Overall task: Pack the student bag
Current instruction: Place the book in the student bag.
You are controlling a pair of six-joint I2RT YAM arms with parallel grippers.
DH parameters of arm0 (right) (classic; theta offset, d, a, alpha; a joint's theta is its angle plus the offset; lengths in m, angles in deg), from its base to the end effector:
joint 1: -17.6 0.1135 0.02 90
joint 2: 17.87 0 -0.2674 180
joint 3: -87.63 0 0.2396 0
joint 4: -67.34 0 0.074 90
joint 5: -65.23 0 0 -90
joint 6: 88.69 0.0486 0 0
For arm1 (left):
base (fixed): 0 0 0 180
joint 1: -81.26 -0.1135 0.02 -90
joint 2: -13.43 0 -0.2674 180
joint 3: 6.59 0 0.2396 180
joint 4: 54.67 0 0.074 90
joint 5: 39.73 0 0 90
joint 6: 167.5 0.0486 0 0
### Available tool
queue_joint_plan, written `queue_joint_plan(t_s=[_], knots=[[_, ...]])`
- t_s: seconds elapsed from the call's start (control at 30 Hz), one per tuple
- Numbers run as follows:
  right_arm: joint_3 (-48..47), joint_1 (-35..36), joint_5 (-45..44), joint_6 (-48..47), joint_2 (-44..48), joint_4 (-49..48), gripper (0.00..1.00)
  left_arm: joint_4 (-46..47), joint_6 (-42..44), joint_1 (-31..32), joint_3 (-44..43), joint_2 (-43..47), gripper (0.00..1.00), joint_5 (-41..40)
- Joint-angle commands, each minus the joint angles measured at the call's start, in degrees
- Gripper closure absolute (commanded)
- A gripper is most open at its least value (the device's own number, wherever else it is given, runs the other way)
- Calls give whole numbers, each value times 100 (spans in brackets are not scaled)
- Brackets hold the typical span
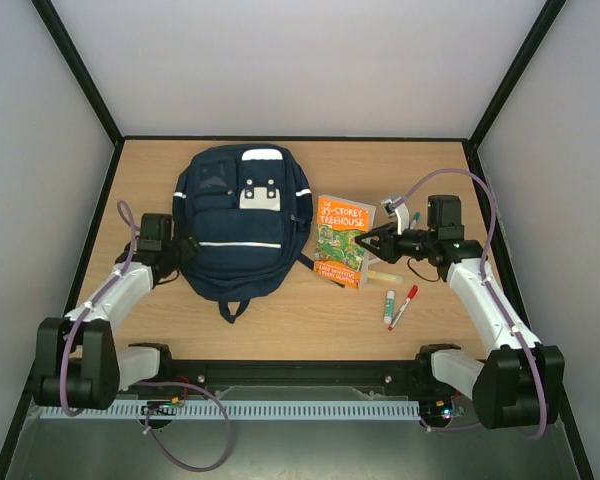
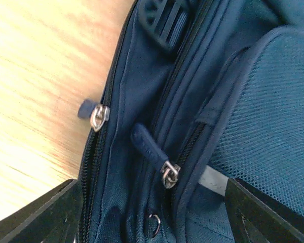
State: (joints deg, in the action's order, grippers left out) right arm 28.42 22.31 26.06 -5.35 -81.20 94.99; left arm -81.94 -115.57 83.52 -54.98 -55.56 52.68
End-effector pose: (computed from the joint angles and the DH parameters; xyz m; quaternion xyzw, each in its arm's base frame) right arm 0.2241 0.0563 0.2801 -0.2860 0.7645 0.3674 0.4458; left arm 0.2304 -0.0111 0.1879 -0.2796 0.8901 -0.1423 0.3306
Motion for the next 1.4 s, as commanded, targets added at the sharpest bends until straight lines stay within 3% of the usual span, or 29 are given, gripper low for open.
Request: queue_joint_plan(t_s=[0.0, 0.17, 0.4, 0.77, 0.93, 1.07, 1.17, 1.27, 1.37], knots=[[-3, -31, 266, -117, 53, -207, 99, 385, -359, 12, 334, -139, 22, 435], [-20, -32, 273, -151, 0, -167, 99, 609, -515, 326, 657, 85, 23, 616], [-29, -31, 281, -167, -54, -159, 99, 542, -827, 1266, 933, 501, 25, 598], [-47, -32, 284, -155, -21, -146, 99, -1483, -808, 1601, 192, 2066, 26, -315], [-85, -34, 60, -104, -13, -145, 99, -1507, 148, 1757, -547, 1634, 32, 258], [-75, -70, -1395, 215, 14, -332, 99, -917, 990, 2319, -873, 1102, 35, 750], [-81, -310, -1737, 359, -59, -342, 99, -503, 1662, 2881, -1061, 668, 38, 1291], [-111, -550, -1740, 401, -112, -292, 99, -400, 2135, 3431, -1391, 131, 41, 1149], [-113, -628, -1704, 410, -65, -295, 99, -730, 2612, 3960, -1900, -538, 45, 491]])
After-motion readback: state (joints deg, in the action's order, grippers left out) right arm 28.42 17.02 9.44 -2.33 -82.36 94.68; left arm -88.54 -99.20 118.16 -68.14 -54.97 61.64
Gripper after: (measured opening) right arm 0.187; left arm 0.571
